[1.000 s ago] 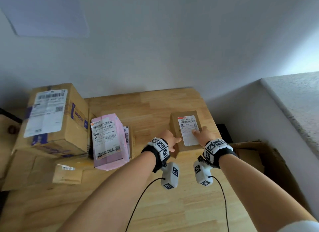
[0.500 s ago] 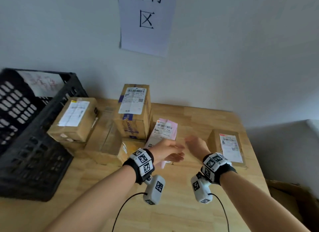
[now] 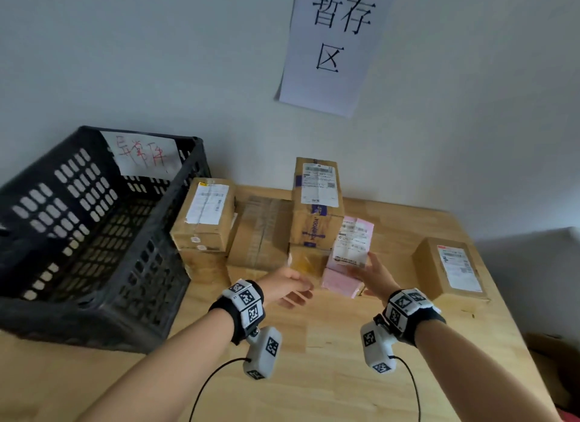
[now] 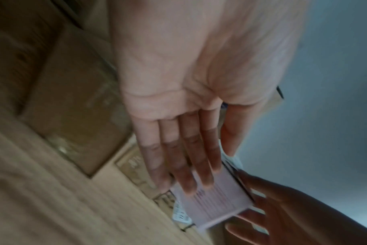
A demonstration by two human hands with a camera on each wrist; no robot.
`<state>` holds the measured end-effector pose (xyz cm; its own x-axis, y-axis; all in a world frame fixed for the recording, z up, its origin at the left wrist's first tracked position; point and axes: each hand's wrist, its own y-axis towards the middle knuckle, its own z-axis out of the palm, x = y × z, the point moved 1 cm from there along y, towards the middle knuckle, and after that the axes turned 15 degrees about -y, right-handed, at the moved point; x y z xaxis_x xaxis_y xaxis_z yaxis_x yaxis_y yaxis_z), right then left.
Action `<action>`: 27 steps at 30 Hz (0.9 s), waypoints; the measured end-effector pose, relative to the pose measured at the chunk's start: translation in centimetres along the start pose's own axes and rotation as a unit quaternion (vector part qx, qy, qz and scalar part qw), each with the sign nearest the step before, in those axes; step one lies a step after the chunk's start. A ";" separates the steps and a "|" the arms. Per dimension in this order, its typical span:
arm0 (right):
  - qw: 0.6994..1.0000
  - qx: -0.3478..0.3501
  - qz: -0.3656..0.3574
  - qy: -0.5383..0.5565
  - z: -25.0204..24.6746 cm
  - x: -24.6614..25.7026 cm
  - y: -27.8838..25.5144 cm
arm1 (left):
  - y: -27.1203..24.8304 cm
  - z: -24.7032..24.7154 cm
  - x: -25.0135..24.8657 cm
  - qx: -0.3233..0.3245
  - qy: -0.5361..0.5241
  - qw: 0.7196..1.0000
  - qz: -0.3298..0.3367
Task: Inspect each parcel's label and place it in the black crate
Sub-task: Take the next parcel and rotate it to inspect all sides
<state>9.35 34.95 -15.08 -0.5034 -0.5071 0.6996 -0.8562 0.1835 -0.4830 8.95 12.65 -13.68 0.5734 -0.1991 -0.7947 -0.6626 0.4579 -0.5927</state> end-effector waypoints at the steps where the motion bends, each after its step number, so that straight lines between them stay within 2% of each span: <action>1: 1.000 -0.018 0.013 0.006 0.5 0.2 0.1 | -0.7 -1.5 0.3 -0.017 -0.005 1.000 -0.003; 6: 0.991 -0.119 0.043 0.048 2.3 -0.3 0.4 | -3.1 -7.6 1.5 -0.094 -0.005 0.995 -0.007; 10: 0.979 -0.152 0.104 0.085 3.5 0.2 -1.1 | -3.7 -10.9 2.0 -0.172 -0.027 0.985 -0.008; 12: 0.972 -0.133 0.153 0.122 4.6 0.5 -2.2 | -3.8 -12.2 2.1 -0.204 -0.046 0.978 -0.005; 14: 0.966 -0.073 0.185 0.164 5.9 0.7 -3.2 | -3.7 -13.2 2.0 -0.228 -0.066 0.972 -0.005; 16: 0.971 -0.016 0.189 0.144 6.9 1.3 -4.0 | -3.7 -13.8 1.6 -0.236 -0.086 0.968 -0.006; 19: 0.976 -0.009 0.189 0.110 7.9 2.4 -4.1 | -3.5 -14.4 1.2 -0.230 -0.095 0.968 0.001; 21: 0.977 0.020 0.185 0.100 8.5 3.3 -3.9 | -3.6 -14.3 0.9 -0.223 -0.081 0.971 0.009; 23: 0.986 0.039 0.149 0.069 9.1 4.7 -3.9 | -3.5 -14.1 0.8 -0.213 -0.045 0.976 0.019; 24: 0.990 0.018 0.126 0.055 9.3 5.6 -3.9 | -3.5 -13.8 0.5 -0.215 -0.018 0.976 0.027; 27: 0.989 -0.108 0.079 0.063 9.0 7.9 -3.5 | -3.5 -13.2 -0.9 -0.241 0.111 0.961 0.074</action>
<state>9.41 22.75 -12.57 -0.6324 -0.3507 0.6907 -0.7631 0.4353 -0.4777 4.39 -0.22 -12.57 0.3746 -0.3665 -0.8517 -0.9057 0.0518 -0.4207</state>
